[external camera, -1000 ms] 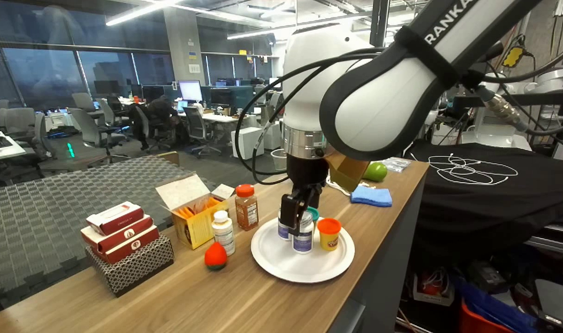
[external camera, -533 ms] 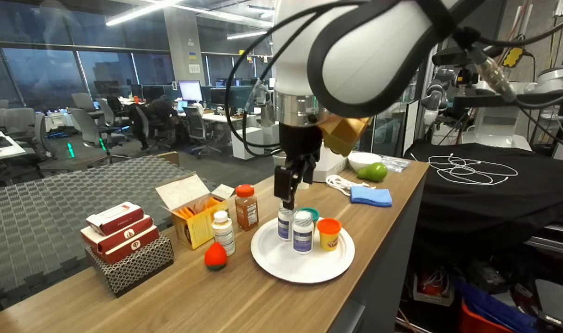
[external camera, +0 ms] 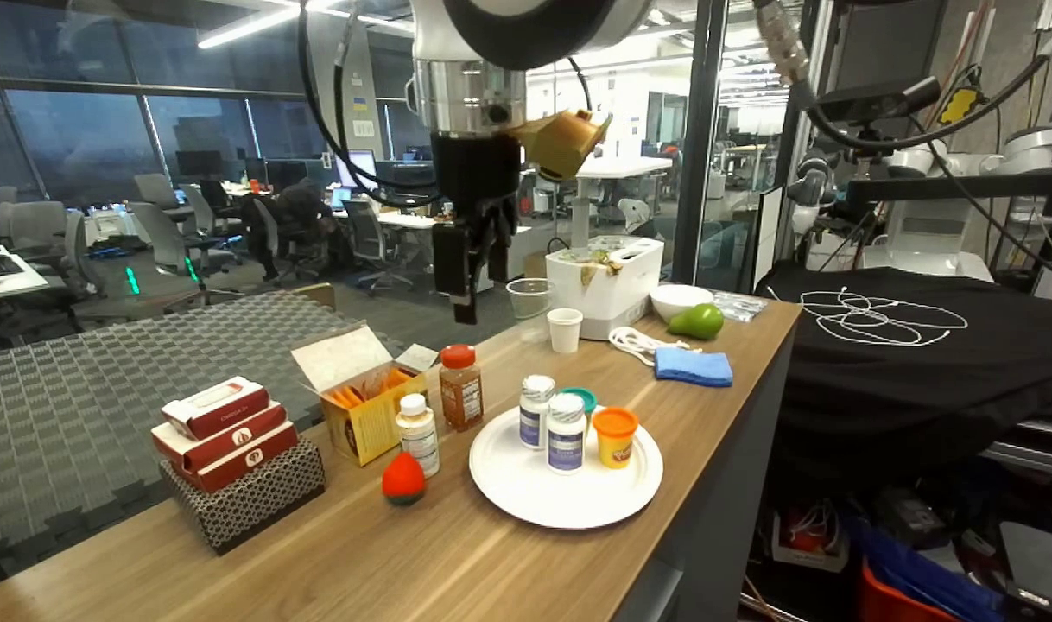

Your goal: Pick up the bottles and small containers from the table and put them on the plate.

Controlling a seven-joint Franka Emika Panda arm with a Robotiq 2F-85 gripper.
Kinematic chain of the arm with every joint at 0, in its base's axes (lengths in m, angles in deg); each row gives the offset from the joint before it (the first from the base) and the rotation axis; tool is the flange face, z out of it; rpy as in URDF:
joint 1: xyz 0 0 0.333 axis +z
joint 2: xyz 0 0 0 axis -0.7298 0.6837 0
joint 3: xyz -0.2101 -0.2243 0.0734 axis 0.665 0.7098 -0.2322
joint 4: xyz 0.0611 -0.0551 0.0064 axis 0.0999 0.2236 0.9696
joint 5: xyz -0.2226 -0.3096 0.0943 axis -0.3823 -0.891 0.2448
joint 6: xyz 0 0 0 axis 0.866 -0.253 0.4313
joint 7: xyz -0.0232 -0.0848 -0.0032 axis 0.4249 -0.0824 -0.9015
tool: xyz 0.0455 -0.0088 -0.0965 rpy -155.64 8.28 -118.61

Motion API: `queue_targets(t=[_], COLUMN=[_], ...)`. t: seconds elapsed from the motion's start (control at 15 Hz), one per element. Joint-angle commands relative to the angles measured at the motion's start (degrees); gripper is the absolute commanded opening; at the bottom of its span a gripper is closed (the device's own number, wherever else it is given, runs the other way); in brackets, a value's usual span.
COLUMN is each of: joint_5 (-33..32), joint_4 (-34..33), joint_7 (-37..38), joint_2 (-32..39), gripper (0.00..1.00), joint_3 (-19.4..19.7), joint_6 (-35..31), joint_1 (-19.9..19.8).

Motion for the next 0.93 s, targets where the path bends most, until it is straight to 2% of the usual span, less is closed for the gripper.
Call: queue_targets(t=[0.0, 0.47, 0.8, 0.87], joint_5=[3.34, 3.14, 3.01, 3.05], joint_4=[-14.1, -27.92, -33.72, -34.58], joint_7=[-4.67, -6.13, -6.54, -6.5], joint_2=[10.8, 23.67, 28.01, 28.5], gripper=[1.0, 1.0, 1.0, 0.93], joint_3=[-1.99, -2.94, -3.02, -2.97], joint_6=[4.74, 9.95, 13.23, 13.78], joint_1=[-0.89, 0.93, 2.37, 2.54])
